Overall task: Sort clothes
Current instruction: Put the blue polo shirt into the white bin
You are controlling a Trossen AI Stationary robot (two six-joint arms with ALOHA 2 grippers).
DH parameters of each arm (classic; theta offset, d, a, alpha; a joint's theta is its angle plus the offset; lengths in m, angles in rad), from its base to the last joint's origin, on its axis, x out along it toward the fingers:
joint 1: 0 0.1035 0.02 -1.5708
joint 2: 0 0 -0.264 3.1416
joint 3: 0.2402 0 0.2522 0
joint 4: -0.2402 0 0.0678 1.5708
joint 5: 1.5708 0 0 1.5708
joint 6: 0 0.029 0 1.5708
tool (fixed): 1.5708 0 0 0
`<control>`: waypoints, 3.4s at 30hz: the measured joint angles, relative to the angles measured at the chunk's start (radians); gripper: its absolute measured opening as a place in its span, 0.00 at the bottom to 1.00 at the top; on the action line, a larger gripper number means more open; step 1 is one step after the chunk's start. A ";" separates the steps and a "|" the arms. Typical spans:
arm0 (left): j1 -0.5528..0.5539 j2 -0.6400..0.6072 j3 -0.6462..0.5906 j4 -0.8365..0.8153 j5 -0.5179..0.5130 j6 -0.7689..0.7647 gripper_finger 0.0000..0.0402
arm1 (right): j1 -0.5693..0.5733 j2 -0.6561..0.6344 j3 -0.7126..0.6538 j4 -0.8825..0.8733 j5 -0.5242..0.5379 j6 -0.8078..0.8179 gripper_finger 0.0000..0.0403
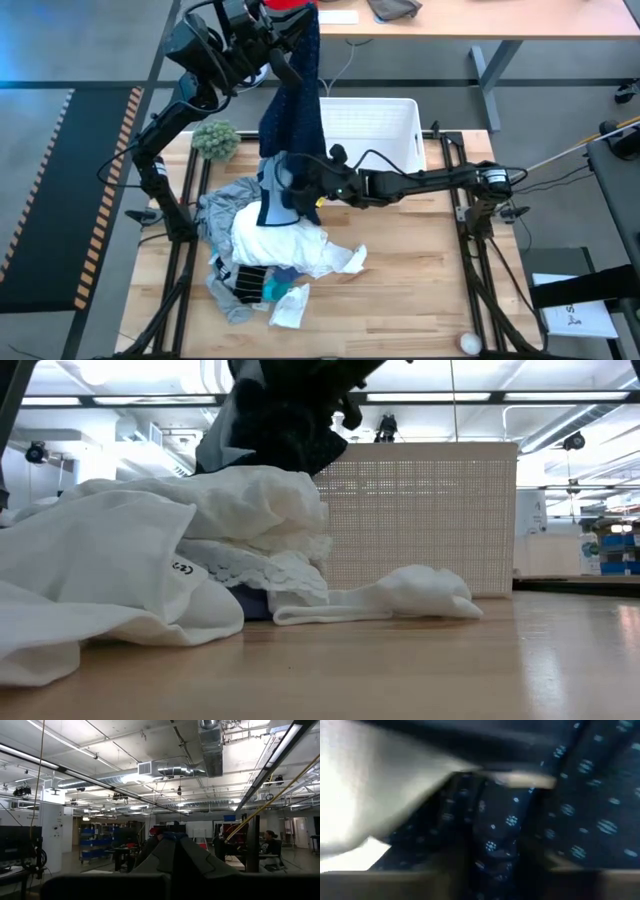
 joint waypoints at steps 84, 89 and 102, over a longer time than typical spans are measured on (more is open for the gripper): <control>0.000 0.095 -0.022 -0.739 -0.038 0.212 0.00 | -0.436 -0.507 -0.052 -0.869 -0.232 -0.281 0.00; 0.000 0.094 -0.118 -0.735 -0.038 0.212 0.00 | -0.464 -0.530 -0.129 -0.845 -0.323 -0.280 0.00; 0.006 0.093 -0.471 -0.541 -0.036 0.212 0.00 | -0.476 -0.495 -0.334 -0.689 -0.462 -0.284 0.00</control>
